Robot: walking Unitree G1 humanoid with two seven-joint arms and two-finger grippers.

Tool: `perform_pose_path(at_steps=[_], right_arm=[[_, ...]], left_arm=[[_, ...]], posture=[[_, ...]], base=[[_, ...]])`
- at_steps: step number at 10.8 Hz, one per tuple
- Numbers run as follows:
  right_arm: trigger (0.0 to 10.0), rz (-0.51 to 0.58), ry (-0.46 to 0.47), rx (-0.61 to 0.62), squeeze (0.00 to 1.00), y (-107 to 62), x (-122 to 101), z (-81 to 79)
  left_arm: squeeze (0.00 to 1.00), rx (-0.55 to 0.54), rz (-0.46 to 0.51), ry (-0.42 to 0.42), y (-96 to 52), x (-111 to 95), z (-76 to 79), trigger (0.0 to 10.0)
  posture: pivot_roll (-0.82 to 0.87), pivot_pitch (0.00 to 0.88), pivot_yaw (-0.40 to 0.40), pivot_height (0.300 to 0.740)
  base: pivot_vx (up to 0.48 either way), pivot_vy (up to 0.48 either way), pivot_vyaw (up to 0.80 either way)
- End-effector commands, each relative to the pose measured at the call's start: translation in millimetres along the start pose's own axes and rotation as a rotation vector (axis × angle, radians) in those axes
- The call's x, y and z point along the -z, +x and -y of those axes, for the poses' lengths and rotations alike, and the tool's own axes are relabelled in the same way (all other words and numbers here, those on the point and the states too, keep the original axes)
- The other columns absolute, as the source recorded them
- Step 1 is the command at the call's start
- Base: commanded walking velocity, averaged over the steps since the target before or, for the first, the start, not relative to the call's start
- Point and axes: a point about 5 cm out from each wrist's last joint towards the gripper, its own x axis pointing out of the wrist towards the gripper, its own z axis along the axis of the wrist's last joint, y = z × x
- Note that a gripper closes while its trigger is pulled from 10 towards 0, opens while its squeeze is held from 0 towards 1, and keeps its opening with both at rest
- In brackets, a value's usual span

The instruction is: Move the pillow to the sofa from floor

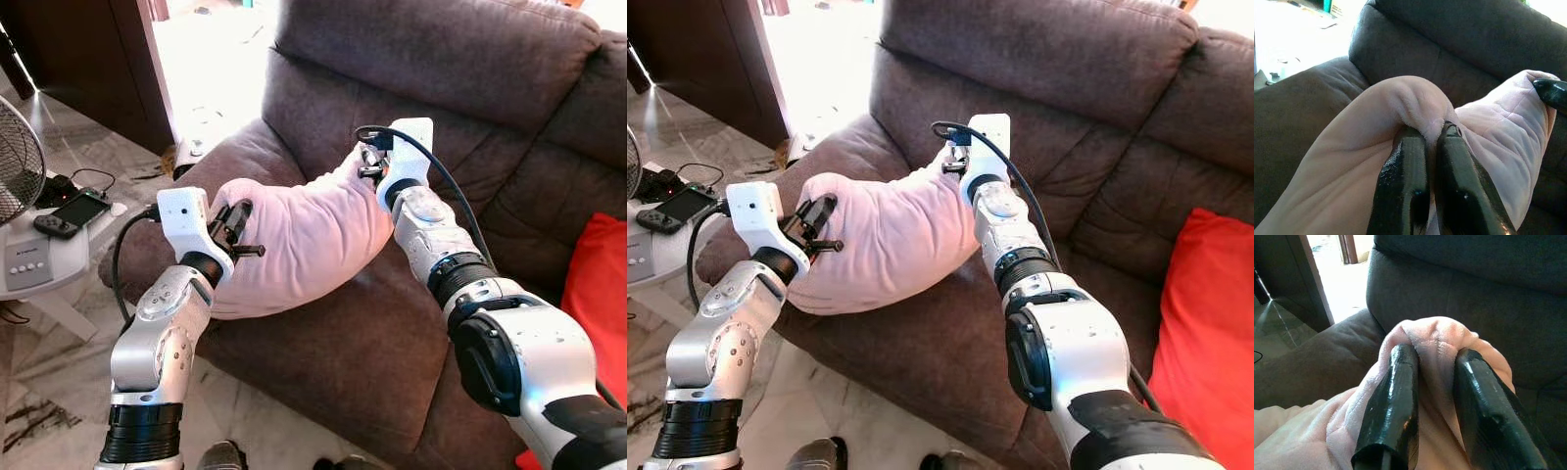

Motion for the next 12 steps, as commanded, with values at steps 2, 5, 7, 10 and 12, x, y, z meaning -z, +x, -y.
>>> perform_pose_path(at_steps=[2, 5, 7, 10, 12], right_arm=[[10.0, 0.062, -0.004, -0.039, 1.0, 2.6, -17.4, -9.9], [10.0, 0.082, 0.019, -0.016, 1.0, 2.9, -21.7, -6.6], [10.0, 0.099, 0.037, 0.026, 1.0, 2.9, -26.0, -0.8], [10.0, 0.146, 0.07, 0.146, 0.0, 1.0, -35.1, 20.8], [10.0, 0.17, 0.074, 0.215, 0.0, -6.7, -19.5, 42.5]], left_arm=[[0.0, 0.099, 0.046, -0.009, 2.7, -9.7, 21.8, 10.0], [0.0, 0.097, 0.045, -0.015, 2.8, -9.4, 21.2, 10.0], [0.0, 0.105, 0.041, -0.017, 2.9, -8.2, 23.0, 10.0], [0.0, 0.06, 0.033, -0.017, 7.2, -5.0, 19.1, 10.0], [0.0, -0.255, 0.045, -0.079, 33.7, -3.5, -15.6, 10.0]], posture=[[0.2, 0.134, -0.132, 0.74], [0.2, 0.131, -0.13, 0.74], [0.2, 0.131, -0.13, 0.74], [0.19, 0.13, -0.124, 0.74], [0.18, 0.127, -0.116, 0.74]], base=[[0.0, 0.0, 0.0], [0.0, 0.0, 0.0], [0.0, 0.0, 0.0], [0.0, 0.0, 0.0], [0.0, 0.0, 0.0]])
